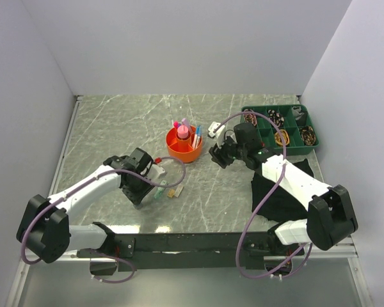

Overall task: Sort the stationery into containers
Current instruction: Pick up the stationery from the center of the board.

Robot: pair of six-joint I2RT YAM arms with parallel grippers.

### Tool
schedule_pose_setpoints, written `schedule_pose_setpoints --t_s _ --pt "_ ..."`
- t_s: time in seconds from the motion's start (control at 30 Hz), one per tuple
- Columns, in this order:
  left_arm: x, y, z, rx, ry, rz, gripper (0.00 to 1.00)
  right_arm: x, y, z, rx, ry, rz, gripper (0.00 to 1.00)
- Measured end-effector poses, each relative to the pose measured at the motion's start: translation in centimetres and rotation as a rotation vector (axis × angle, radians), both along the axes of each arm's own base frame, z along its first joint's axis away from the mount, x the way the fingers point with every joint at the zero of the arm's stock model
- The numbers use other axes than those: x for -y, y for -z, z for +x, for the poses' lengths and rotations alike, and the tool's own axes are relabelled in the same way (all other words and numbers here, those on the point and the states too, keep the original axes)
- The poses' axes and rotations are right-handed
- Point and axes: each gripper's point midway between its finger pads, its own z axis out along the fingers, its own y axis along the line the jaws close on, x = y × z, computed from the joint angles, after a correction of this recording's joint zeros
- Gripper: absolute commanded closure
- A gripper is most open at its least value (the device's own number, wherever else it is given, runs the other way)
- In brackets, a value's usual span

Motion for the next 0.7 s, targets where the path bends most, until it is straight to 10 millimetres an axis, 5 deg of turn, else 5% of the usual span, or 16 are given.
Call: schedule_pose_setpoints --t_s 0.17,0.27,0.43,0.5,0.7 --pt "-0.1 -1.4 -0.1 -0.016 0.005 0.009 0.99 0.4 0.1 0.1 -0.001 0.009 -0.015 0.4" --pt "1.0 -6.1 1.9 0.042 0.025 -0.02 0.99 0.9 -0.3 0.5 0.005 0.022 -0.024 0.4" --pt "4.6 -16.6 8.7 0.309 0.088 -0.146 0.99 0.8 -2.5 2.0 0.052 0.031 -0.009 0.4" --pt "5.6 -18.4 10.9 0.363 0.11 -0.154 0.99 0.6 -3.0 2.5 0.061 0.031 -0.005 0.4" --pt "8.2 -16.1 18.4 0.362 0.097 -0.133 0.99 0.3 -3.1 3.4 0.061 0.033 -0.011 0.4"
